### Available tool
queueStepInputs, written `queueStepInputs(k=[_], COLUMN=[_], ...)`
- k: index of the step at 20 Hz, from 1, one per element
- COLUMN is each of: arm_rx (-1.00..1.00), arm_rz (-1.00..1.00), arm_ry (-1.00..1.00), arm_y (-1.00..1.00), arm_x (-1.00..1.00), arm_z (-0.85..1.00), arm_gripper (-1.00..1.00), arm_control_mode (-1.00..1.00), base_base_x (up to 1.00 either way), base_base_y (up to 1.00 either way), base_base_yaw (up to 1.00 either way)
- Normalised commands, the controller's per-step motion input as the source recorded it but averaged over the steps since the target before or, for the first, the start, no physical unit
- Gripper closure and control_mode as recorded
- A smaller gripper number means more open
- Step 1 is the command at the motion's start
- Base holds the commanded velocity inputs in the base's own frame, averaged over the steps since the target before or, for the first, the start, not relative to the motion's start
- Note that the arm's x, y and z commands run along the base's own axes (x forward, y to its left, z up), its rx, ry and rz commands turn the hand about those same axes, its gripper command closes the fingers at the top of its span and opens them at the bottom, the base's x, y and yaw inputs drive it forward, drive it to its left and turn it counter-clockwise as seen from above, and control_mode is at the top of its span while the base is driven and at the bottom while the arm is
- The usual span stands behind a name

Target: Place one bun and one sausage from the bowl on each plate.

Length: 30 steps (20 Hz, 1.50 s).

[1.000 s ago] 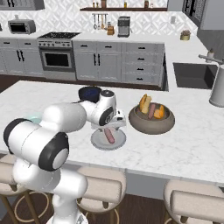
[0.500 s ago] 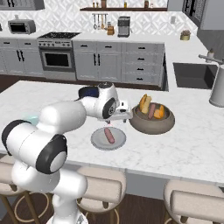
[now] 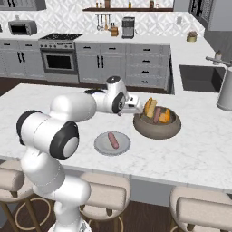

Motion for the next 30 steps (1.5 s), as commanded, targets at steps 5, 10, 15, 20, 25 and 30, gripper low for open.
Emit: queueStepInputs(k=[5,10,15,20,25,30], arm_rx=[-0.05,-0.02,-0.07,-0.02,0.0,0.0], arm_rz=[-0.1,-0.07,-0.06,0.0,0.0,0.0], arm_ry=[-0.37,-0.25,0.01,0.14,0.07,0.07], arm_y=[-0.11,-0.1,-0.37,-0.11,-0.25,-0.37], arm_x=[0.09,0.24,0.56,0.64,0.53,0.46], arm_z=[-0.05,0.04,0.13,0.03,-0.01,-0.15], arm_gripper=[-1.0,-1.0,-1.0,-1.0,-1.0,-1.0], arm_control_mode=[-1.0,-1.0,-1.0,-1.0,-1.0,-1.0], base_base_x=[0.0,0.0,0.0,0.0,0.0,0.0], base_base_y=[0.0,0.0,0.0,0.0,0.0,0.0], base_base_yaw=[0.0,0.0,0.0,0.0,0.0,0.0])
